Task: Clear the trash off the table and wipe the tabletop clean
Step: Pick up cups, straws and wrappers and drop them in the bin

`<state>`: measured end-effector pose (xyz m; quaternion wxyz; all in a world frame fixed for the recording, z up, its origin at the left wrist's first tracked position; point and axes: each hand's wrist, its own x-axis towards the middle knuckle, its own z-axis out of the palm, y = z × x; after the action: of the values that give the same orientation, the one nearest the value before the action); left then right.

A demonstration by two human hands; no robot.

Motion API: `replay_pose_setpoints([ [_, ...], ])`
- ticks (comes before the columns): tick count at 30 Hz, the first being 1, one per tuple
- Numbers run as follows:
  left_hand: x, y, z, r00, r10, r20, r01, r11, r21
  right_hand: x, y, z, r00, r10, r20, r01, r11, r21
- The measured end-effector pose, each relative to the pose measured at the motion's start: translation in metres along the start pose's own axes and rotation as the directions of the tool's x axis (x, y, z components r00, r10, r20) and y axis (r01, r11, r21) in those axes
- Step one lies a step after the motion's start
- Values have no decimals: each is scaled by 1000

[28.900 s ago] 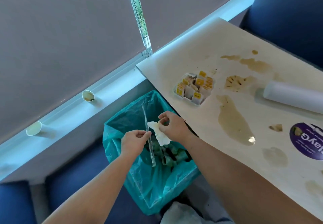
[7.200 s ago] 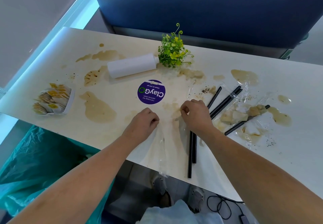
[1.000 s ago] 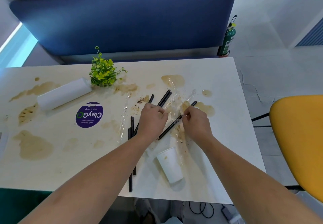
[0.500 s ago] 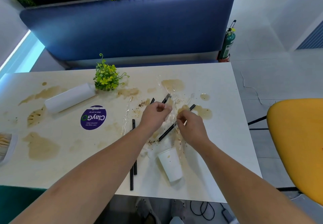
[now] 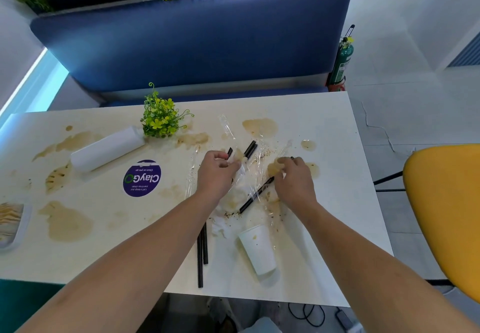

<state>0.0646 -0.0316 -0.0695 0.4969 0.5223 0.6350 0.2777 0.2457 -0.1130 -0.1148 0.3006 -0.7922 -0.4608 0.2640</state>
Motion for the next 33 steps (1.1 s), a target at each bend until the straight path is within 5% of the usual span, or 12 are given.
replay_pose_setpoints([
  [6, 4, -4, -8, 999, 13, 35, -16, 997, 75, 16, 1, 3, 999, -28, 22, 34, 953, -301],
  [17, 6, -12, -7, 996, 15, 90, -26, 992, 123, 29, -16, 20, 999, 17, 43, 7, 857, -516],
  [23, 6, -16, -14, 997, 15, 72, -23, 994, 111, 30, -19, 26, 1000, 3, 10, 2, 890, -456],
  [33, -1, -11, -19, 999, 27, 44, -32, 993, 112, 21, -35, 12, 984, -81, -157, 63, 991, -115],
])
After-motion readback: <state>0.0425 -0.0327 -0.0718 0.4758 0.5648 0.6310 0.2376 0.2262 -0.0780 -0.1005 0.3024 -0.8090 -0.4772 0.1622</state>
